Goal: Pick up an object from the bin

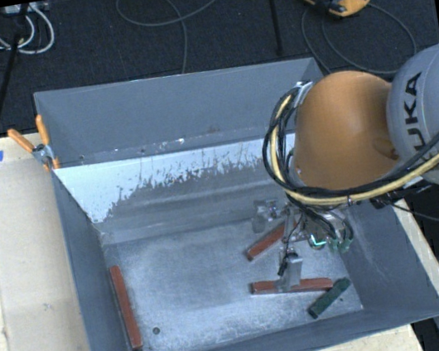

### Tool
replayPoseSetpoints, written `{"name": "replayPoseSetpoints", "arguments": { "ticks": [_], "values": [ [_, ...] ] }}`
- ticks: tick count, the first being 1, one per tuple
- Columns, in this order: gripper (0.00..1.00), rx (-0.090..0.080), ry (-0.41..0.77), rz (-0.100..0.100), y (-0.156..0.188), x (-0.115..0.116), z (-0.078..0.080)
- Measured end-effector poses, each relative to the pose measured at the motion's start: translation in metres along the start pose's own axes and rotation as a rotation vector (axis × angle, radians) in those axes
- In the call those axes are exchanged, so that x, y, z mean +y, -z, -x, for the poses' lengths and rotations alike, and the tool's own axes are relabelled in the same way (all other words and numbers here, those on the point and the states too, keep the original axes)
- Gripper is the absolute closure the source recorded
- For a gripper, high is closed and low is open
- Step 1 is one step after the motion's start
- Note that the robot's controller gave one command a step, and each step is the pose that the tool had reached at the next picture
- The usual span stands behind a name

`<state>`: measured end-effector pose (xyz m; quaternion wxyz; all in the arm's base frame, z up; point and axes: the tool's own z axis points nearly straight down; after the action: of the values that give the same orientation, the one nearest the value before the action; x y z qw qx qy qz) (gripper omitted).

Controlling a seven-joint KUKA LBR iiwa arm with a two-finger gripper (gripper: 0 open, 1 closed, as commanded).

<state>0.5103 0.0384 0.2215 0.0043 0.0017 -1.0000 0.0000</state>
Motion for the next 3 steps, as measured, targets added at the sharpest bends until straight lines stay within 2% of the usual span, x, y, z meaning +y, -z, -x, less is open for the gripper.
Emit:
{"name": "replayPoseSetpoints", "arguments": {
  "ticks": [1, 2, 3],
  "values": [
    [0.0, -0.007, -0.001, 0.0, 0.003, 0.0, 0.001],
    [0.0, -0.014, 0.129, 0.0, -0.013, -0.001, 0.016],
    [0.0, -0.007, 0.364, -0.001, -0.045, -0.024, 0.022]
  ]
}}
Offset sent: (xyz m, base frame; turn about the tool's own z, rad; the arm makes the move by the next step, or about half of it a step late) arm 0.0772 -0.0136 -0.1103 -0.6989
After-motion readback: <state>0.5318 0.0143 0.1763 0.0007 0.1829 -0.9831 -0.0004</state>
